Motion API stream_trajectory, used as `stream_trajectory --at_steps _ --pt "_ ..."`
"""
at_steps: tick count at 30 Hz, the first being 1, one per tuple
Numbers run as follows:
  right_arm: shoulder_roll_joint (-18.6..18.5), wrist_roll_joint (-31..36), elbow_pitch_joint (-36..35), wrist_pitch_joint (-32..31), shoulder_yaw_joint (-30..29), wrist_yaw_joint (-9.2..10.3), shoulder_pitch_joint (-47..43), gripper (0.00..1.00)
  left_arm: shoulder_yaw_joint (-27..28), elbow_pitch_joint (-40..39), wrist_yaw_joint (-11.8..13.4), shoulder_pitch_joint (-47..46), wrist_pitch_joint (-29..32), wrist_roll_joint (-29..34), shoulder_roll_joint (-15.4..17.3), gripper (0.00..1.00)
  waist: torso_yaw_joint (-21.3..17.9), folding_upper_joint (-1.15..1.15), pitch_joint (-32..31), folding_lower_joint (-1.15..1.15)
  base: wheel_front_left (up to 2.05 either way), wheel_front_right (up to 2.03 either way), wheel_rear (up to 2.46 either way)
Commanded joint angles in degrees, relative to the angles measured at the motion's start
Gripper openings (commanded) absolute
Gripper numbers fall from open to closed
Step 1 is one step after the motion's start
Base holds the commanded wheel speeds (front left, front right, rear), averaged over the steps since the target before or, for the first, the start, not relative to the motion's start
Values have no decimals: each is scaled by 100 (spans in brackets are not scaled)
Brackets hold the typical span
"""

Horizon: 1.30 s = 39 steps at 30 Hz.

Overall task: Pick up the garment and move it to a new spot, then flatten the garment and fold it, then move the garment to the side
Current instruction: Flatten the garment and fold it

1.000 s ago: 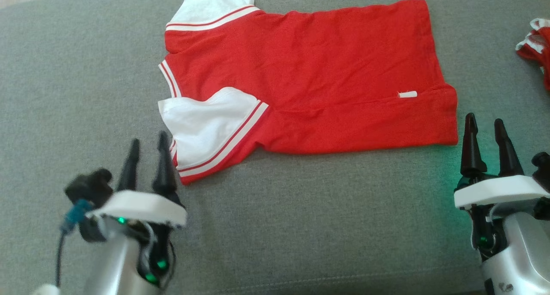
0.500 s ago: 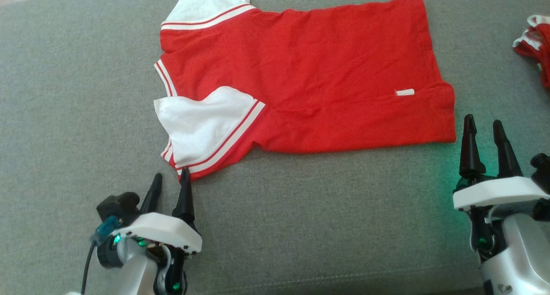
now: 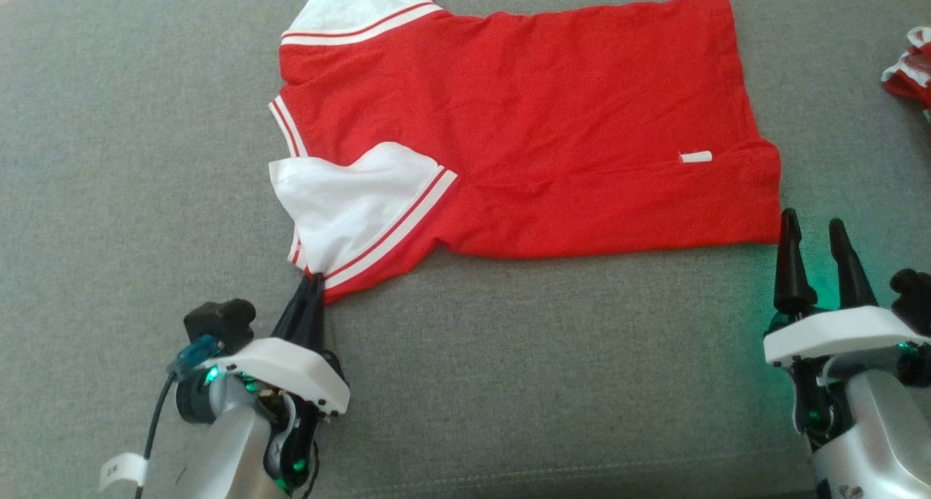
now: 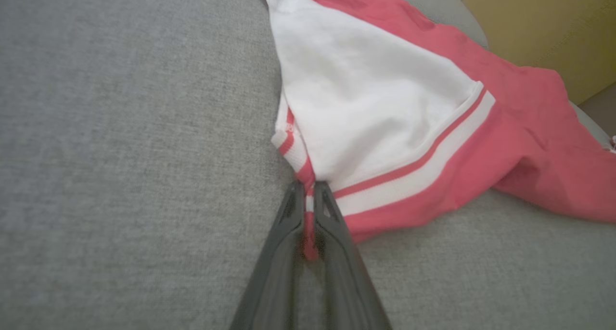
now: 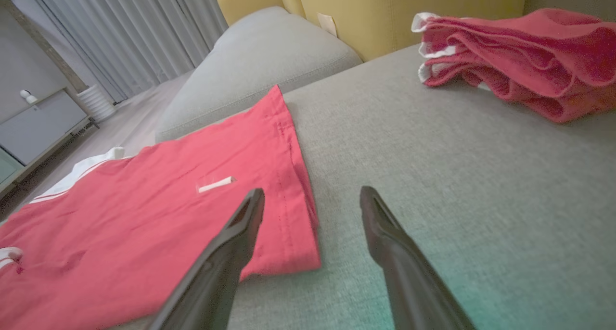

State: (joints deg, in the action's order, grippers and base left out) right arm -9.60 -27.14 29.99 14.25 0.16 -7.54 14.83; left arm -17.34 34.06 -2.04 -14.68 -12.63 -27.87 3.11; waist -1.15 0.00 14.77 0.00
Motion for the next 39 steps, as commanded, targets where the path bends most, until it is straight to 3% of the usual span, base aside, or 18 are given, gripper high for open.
stream_trajectory --at_steps 1,17,18,19,20,30,39 --pt "-12 36 -55 -23 82 5 139 100 60 40 -31 -9 50 24 61 0 18 0 -12 0 0 0 0" --pt "30 -8 1185 -767 111 5 775 100 -27 -365 15 -163 8 273 482 0 218 0 -26 0 0 0 0" --pt "26 -23 1270 -837 123 5 795 78 -33 -387 16 -172 15 283 511 0 236 0 -30 0 0 0 0" --pt "20 -34 1332 -893 145 5 811 46 -32 -412 18 -183 18 291 541 0 250 0 -34 0 0 0 0" --pt "6 -75 1396 -972 218 5 823 0 -48 -454 2 -200 53 302 600 0 278 0 -47 0 0 0 0" --pt "-353 -350 1123 -1015 555 5 572 0 -170 -900 -8 48 351 325 850 0 310 0 -285 0 0 0 0" --pt "-653 -596 620 -1036 517 5 -64 0 -222 -1487 141 724 559 256 994 0 387 0 -507 0 0 0 0"
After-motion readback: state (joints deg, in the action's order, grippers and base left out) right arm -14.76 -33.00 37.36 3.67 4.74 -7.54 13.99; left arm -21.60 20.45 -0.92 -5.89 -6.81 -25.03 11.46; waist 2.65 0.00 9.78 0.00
